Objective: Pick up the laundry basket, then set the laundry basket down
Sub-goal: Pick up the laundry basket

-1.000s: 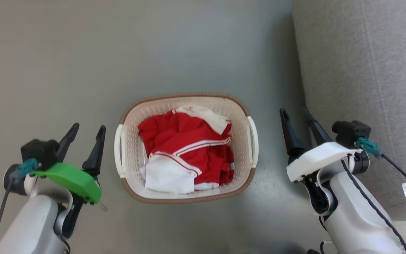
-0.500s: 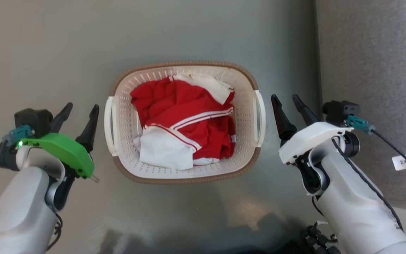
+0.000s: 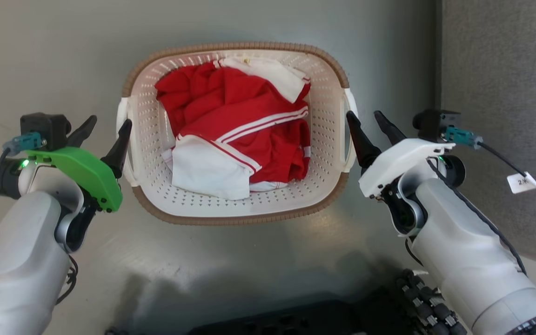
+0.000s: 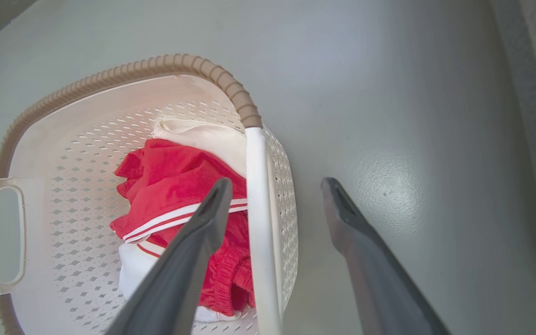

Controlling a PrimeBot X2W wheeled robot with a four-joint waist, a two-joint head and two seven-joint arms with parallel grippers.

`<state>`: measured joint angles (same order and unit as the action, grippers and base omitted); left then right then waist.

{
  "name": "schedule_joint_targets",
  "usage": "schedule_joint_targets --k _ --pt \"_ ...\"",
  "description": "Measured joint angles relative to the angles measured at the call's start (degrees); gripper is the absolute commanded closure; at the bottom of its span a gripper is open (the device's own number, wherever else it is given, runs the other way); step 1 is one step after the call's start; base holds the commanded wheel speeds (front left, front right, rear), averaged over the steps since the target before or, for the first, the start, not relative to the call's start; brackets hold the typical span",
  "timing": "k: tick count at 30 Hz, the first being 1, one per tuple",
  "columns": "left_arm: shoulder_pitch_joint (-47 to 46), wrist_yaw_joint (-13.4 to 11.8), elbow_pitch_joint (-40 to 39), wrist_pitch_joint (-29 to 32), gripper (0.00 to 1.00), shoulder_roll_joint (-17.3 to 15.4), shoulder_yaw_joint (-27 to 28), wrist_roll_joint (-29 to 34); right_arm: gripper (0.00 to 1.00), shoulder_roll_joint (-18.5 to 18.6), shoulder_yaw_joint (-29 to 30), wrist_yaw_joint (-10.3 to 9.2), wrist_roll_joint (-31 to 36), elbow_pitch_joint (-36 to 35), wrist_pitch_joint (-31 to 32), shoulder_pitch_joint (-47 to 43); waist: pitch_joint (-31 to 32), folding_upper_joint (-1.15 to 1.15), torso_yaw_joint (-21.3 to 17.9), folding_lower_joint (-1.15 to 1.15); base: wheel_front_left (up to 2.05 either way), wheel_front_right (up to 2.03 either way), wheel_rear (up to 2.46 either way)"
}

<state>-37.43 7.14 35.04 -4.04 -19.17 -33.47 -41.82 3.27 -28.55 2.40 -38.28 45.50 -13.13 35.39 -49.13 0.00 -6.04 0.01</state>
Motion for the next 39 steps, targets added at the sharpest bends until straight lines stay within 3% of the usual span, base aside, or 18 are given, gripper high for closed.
schedule_joint_targets --k 14,26,27,28,29,30,31,34,35,39 --pt "-6.33 0.41 3.75 3.49 0.00 0.16 -5.22 -4.60 0.00 0.10 -7.24 -0.02 -4.79 4.33 2.22 7.04 -7.07 0.00 -0.14 0.00 0.00 0.00 0.00" --pt "-8.87 0.44 6.32 4.98 0.00 0.30 -8.05 -8.20 0.00 0.25 -11.46 -0.09 -7.30 6.05 2.22 11.15 -9.50 0.00 0.71 -0.01 0.00 0.00 0.00" --pt "-9.12 0.44 6.35 4.97 0.07 0.30 -8.34 -8.61 0.06 0.29 -11.72 -0.09 -7.66 6.17 2.04 11.21 -9.55 0.00 0.76 -0.01 0.00 0.00 0.00" --pt "-9.35 0.46 6.46 4.92 0.25 0.29 -8.71 -8.89 0.20 0.31 -12.02 -0.09 -7.78 6.33 2.00 11.28 -9.59 0.00 0.80 -0.01 0.00 0.00 0.00" --pt "-9.50 0.49 6.51 4.91 0.25 0.29 -9.03 -9.18 0.20 0.32 -12.33 -0.09 -7.89 6.50 1.92 11.38 -9.63 0.00 0.84 -0.01 0.00 0.00 0.00" --pt "-9.57 0.51 6.57 4.90 0.55 0.29 -9.21 -9.59 0.40 0.32 -12.58 -0.10 -8.20 6.64 1.77 11.48 -9.65 0.00 0.88 -0.01 0.00 0.00 0.00" --pt "-9.61 0.53 6.61 4.76 1.00 0.29 -9.38 -9.99 0.60 0.33 -12.79 -0.26 -8.29 6.77 1.74 11.59 -9.66 0.00 0.91 -0.01 0.00 0.00 0.00" --pt "-9.68 1.02 6.37 4.38 1.00 0.78 -10.42 -10.50 0.94 0.20 -13.62 -0.57 -8.93 6.89 1.24 12.01 -9.57 0.00 0.96 -0.01 0.00 0.00 0.00" --pt "-9.69 0.86 6.38 4.23 1.00 1.13 -10.61 -10.78 1.00 -0.07 -13.90 -0.91 -9.34 6.95 1.24 12.16 -9.50 0.00 0.96 -0.01 0.00 0.00 0.00" --pt "-9.99 0.85 7.06 3.80 1.00 1.16 -11.43 -11.27 1.00 -0.30 -14.91 -1.34 -10.25 7.38 0.69 12.26 -9.06 0.00 0.89 -0.01 0.00 0.00 0.00"
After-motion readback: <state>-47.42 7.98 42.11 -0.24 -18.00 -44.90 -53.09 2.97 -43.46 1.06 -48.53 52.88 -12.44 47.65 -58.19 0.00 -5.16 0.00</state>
